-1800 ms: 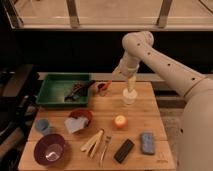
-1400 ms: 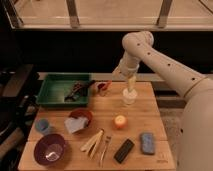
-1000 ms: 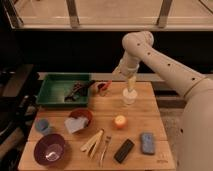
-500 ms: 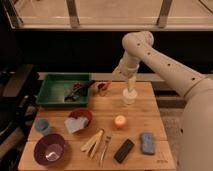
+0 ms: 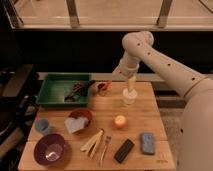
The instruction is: Place apple in table surface
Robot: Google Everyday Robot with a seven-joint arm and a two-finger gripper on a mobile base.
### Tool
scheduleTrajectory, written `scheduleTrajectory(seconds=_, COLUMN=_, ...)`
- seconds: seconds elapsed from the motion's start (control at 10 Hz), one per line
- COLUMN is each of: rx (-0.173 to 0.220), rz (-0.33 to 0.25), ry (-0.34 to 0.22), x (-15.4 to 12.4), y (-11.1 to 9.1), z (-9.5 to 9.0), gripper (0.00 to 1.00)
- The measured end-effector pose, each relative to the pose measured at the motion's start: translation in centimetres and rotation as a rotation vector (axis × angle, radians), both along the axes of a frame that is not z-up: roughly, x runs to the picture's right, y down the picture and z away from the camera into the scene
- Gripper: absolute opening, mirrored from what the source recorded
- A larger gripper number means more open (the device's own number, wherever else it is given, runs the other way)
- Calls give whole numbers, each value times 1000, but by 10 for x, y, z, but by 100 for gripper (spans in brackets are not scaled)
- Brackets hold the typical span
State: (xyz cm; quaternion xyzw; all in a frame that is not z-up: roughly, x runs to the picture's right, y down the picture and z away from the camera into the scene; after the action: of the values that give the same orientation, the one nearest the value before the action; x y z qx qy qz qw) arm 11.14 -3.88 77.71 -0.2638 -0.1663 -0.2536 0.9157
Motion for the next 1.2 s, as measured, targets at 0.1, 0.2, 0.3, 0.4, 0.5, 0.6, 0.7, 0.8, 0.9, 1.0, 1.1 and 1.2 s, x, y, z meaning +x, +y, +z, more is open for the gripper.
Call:
scheduleTrajectory(seconds=0.1, rx=5, rz=-6, ry=-1, x=-1, y=1, z=0, gripper=80)
scheduleTrajectory(seconds=0.2, rx=9, rz=-13, ry=-4, x=-3, y=5, z=1, gripper=80)
scheduleTrajectory(seconds=0.3, rx=11, rz=-14, ry=-2, x=-5, y=13, z=5, gripper=80)
scheduleTrajectory(seconds=0.4, rx=9, rz=-4, ry=-19, x=-6, y=30, z=10, gripper=80)
scheduleTrajectory(seconds=0.5, rx=-5, rz=3, ry=-32, x=-4, y=45, z=14, gripper=80)
scheduleTrajectory(seconds=0.6, rx=-19, rz=3, ry=-42, x=-4, y=57, z=16, gripper=80)
scheduleTrajectory(seconds=0.7, rx=-40, rz=-1, ry=-52, x=-5, y=70, z=18, gripper=80)
scheduleTrajectory(seconds=0.8, rx=-51, rz=-1, ry=-55, x=-4, y=77, z=19, gripper=80)
scheduleTrajectory(seconds=0.9, rx=-74, rz=-3, ry=-62, x=-3, y=90, z=22, gripper=80)
scheduleTrajectory(seconds=1.0, rx=-99, rz=-7, ry=-68, x=-4, y=103, z=23, gripper=80)
scheduleTrajectory(seconds=1.1, rx=-137, rz=-9, ry=-76, x=-5, y=123, z=25, gripper=80)
scheduleTrajectory(seconds=1.2, rx=-159, rz=-6, ry=-78, x=-5, y=133, z=25, gripper=80)
